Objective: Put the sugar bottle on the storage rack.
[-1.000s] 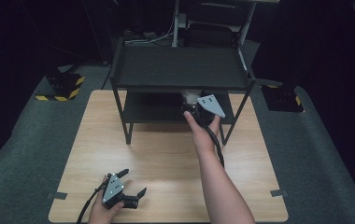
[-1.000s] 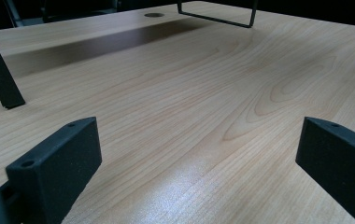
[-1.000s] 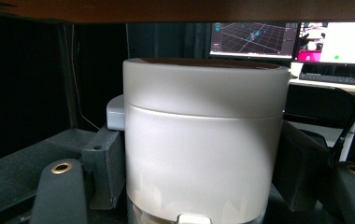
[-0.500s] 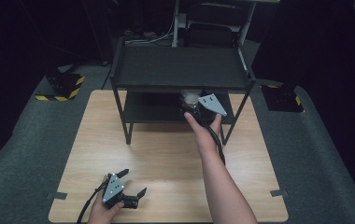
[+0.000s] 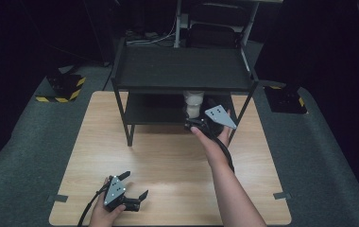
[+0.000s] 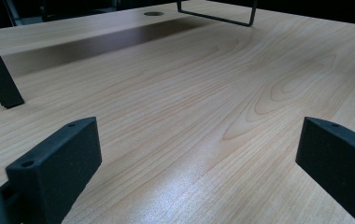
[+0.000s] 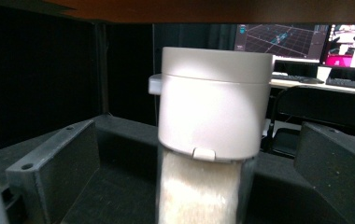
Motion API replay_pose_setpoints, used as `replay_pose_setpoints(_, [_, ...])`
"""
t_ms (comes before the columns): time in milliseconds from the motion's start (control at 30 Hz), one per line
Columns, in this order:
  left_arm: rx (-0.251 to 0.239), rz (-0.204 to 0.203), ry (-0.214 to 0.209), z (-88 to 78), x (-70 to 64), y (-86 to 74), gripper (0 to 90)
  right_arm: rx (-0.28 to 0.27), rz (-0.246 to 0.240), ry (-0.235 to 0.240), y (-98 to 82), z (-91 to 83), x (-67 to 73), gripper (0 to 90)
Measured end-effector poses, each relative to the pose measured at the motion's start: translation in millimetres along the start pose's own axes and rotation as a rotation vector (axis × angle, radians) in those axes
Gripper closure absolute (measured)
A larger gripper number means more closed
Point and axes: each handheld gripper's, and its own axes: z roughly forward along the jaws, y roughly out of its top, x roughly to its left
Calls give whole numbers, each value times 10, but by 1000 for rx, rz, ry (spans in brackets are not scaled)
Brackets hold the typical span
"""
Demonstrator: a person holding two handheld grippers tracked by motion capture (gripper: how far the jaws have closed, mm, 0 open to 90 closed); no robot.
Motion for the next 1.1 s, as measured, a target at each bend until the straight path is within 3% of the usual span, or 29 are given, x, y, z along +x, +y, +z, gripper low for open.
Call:
replay_pose_setpoints(433, [5,2,8,3,-19,9,6,-23,-16,41,-136,-437,-44,0])
replay_pose_setpoints(567, [3,3,10,5,-22,5,6,-26,-41,55,-200,-597,-54,0])
replay_pose_setpoints(1100, [4,2,14,6,-29,7,5,10,-46,67,-561,-1191,-153,1])
